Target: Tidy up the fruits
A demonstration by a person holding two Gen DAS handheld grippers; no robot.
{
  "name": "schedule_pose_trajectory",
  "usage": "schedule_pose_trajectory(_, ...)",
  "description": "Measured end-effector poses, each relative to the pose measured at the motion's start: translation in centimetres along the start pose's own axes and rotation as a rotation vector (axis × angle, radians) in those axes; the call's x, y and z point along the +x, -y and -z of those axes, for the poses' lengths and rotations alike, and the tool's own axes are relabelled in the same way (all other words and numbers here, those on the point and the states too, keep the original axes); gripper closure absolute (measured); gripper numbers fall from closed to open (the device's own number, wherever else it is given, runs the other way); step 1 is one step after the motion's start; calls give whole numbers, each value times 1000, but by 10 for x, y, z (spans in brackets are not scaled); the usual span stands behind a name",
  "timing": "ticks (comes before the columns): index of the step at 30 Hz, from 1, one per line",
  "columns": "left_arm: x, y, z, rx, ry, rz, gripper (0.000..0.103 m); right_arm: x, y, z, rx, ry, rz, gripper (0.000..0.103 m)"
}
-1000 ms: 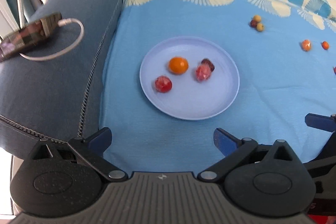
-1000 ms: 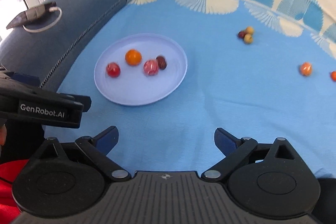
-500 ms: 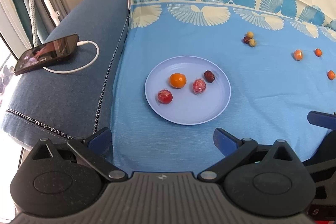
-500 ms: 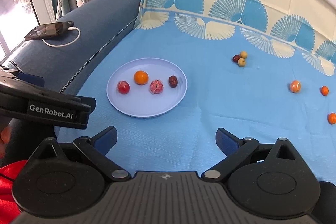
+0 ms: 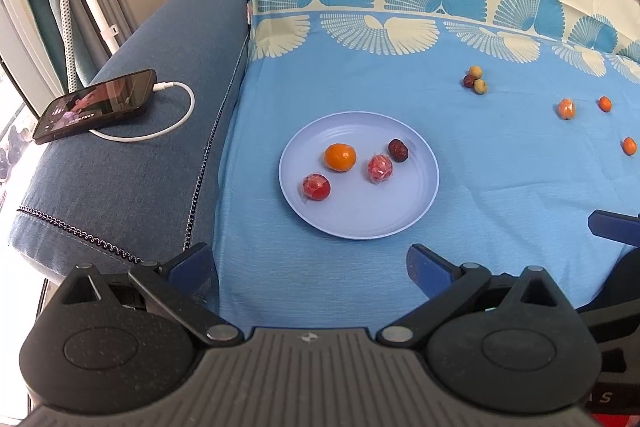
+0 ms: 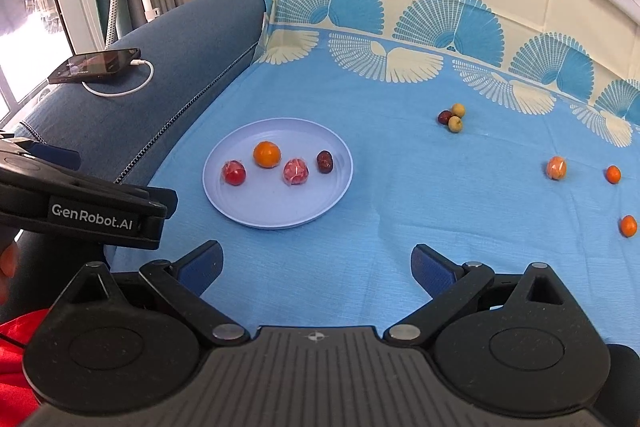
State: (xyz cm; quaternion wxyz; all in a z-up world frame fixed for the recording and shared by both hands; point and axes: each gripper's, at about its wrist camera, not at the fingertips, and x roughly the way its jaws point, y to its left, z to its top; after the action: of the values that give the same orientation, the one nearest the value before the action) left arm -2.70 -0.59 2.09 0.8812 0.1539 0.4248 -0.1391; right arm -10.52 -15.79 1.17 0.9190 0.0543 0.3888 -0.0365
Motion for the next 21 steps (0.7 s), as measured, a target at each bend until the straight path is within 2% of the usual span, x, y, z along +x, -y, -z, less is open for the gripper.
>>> schedule_pose_trajectory(21,3,-1,1,-1,-12,4,0,4,-1,0,7,-16,1,3)
